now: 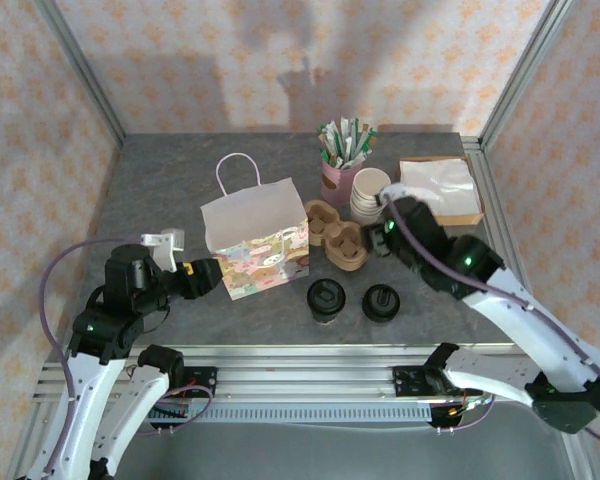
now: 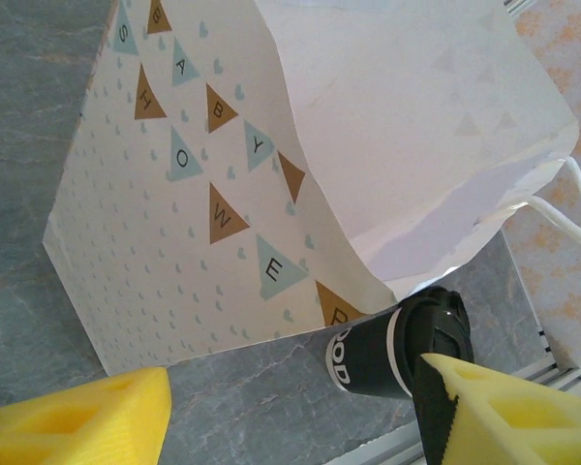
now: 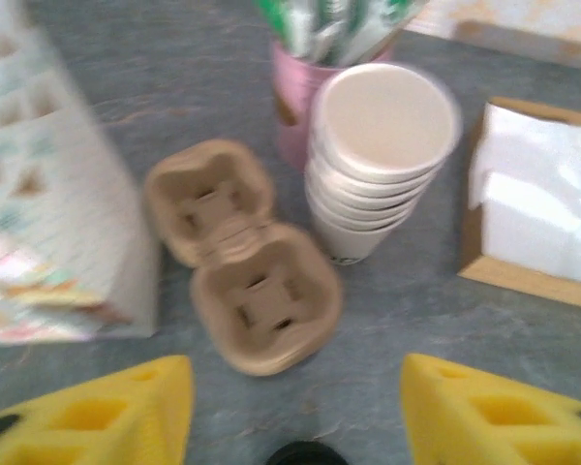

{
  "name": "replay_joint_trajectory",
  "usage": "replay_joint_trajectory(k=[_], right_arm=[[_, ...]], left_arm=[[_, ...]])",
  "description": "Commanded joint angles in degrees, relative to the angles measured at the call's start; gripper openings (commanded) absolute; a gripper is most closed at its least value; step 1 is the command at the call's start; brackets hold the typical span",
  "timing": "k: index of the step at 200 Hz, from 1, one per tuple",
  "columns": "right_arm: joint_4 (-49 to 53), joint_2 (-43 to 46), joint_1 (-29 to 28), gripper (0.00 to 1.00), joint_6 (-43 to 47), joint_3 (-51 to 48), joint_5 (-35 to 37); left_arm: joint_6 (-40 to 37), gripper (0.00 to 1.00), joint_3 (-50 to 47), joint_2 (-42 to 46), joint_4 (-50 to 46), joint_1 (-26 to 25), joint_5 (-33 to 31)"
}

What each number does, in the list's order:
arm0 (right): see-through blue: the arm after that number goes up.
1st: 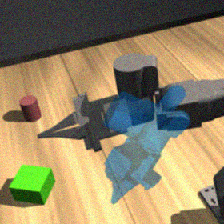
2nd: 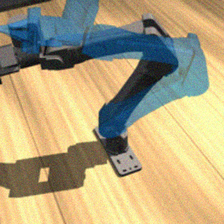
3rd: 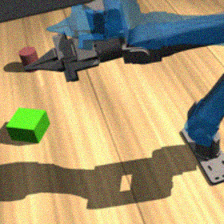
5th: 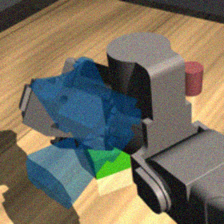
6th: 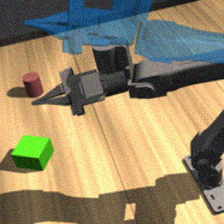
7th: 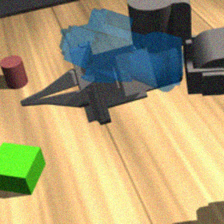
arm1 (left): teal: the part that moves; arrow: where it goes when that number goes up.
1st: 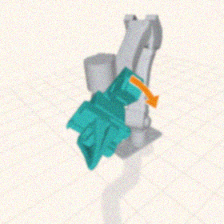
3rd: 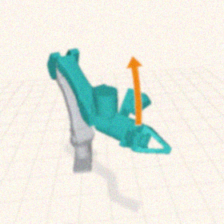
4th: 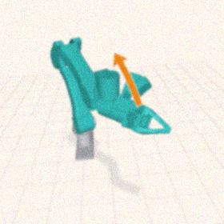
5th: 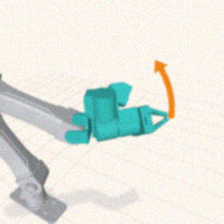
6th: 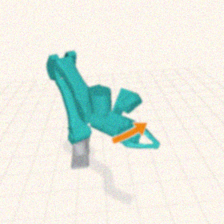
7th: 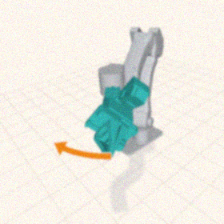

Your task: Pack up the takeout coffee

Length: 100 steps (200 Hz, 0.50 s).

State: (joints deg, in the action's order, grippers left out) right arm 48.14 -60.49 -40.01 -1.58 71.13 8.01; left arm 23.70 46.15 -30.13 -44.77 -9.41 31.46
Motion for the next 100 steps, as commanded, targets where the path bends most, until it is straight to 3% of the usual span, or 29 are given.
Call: replay_joint_trajectory(k=[1,12,24,53,100], right_arm=[[-3.1,-6.6,8.2,0.46,11.7,2.0,-17.4],[-2.9,-10.7,9.3,0.45,15.8,3.2,-22.2],[-2.2,-14.6,9.3,0.53,19.4,4.7,-24.8],[0.1,-22.9,9.3,0.60,22.2,9.3,-24.9],[-1.8,-31.0,9.4,0.56,25.4,11.7,-25.6]], left_arm=[[-1.4,0.68,0.9,1.3,2.3,-0.7,-1.8],[0.0,0.68,-0.1,1.8,4.3,-0.6,-0.8],[1.2,0.68,-1.1,2.3,6.3,-0.6,1.6],[0.0,0.69,-1.3,4.5,5.7,-0.7,0.6],[0.1,0.69,-1.6,4.9,5.9,-0.7,0.7]])
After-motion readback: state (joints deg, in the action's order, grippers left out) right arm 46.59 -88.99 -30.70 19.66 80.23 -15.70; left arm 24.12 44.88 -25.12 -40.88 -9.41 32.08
